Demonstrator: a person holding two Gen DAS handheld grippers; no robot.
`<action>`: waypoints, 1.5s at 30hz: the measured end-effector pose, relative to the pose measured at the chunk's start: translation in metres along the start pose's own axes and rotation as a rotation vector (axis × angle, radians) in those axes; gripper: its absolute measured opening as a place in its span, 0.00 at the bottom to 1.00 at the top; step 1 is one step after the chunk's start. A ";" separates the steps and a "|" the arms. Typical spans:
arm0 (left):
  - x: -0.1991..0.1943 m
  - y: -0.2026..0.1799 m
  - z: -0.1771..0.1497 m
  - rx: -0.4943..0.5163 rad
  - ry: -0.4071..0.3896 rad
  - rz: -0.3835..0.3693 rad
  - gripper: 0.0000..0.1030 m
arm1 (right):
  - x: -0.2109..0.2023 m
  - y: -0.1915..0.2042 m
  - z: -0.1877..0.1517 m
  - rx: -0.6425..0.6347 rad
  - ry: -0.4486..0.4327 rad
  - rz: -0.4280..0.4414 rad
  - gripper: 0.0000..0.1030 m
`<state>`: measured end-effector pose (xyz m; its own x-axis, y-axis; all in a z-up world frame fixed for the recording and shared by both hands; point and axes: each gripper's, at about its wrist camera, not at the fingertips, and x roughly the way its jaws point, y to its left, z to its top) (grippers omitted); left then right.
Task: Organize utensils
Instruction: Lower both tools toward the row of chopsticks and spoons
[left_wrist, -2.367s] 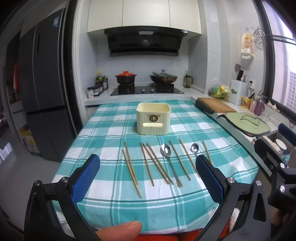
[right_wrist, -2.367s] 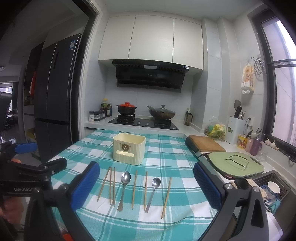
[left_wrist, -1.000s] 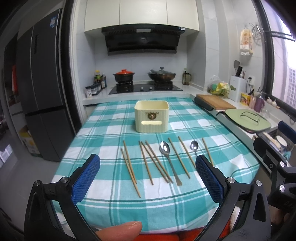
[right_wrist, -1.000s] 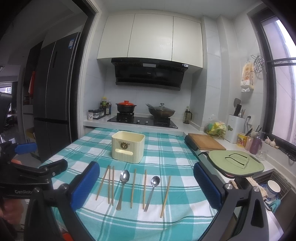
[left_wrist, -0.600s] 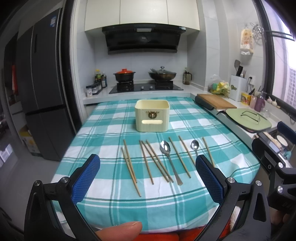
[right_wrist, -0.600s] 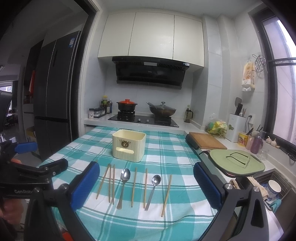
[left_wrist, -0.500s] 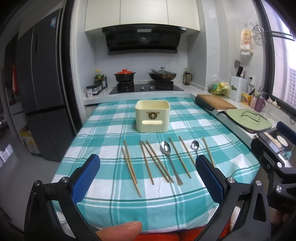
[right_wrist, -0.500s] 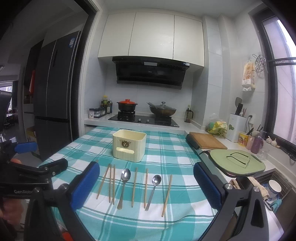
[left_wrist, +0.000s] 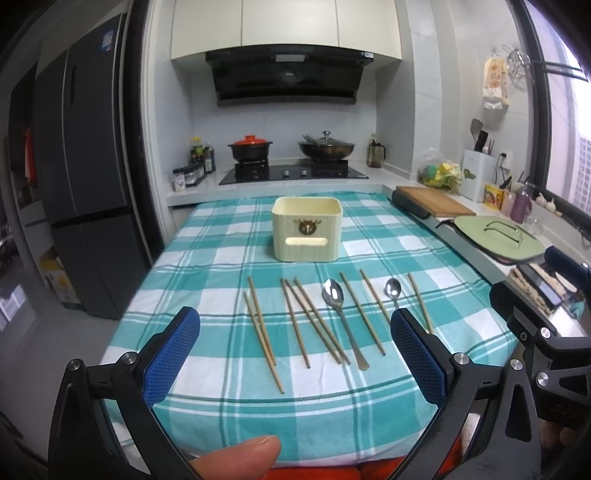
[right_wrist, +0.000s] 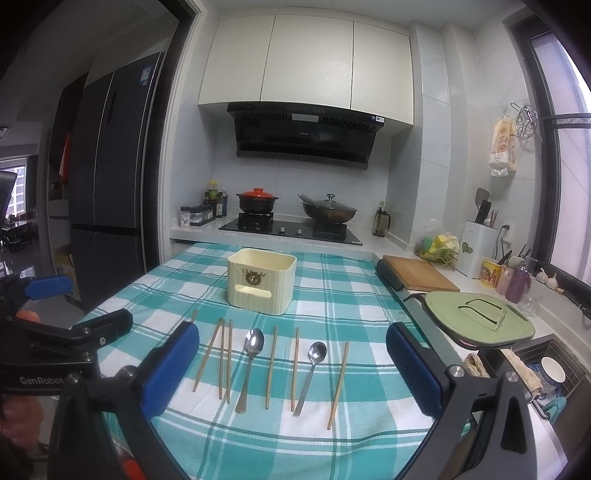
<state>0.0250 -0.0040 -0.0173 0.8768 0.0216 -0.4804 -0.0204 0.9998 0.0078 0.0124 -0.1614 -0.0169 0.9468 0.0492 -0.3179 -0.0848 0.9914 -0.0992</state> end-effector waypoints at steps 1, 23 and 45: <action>0.002 0.000 0.000 -0.003 0.003 -0.002 1.00 | 0.002 0.000 0.000 0.000 0.004 0.003 1.00; 0.086 -0.005 -0.015 0.061 0.140 0.084 1.00 | 0.066 -0.033 -0.012 0.055 0.096 -0.042 1.00; 0.254 0.099 -0.031 -0.245 0.391 0.151 1.00 | 0.153 -0.090 -0.062 0.125 0.326 -0.104 1.00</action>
<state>0.2305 0.1007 -0.1661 0.6104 0.1163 -0.7835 -0.2867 0.9545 -0.0816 0.1456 -0.2502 -0.1152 0.7979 -0.0735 -0.5983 0.0640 0.9973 -0.0372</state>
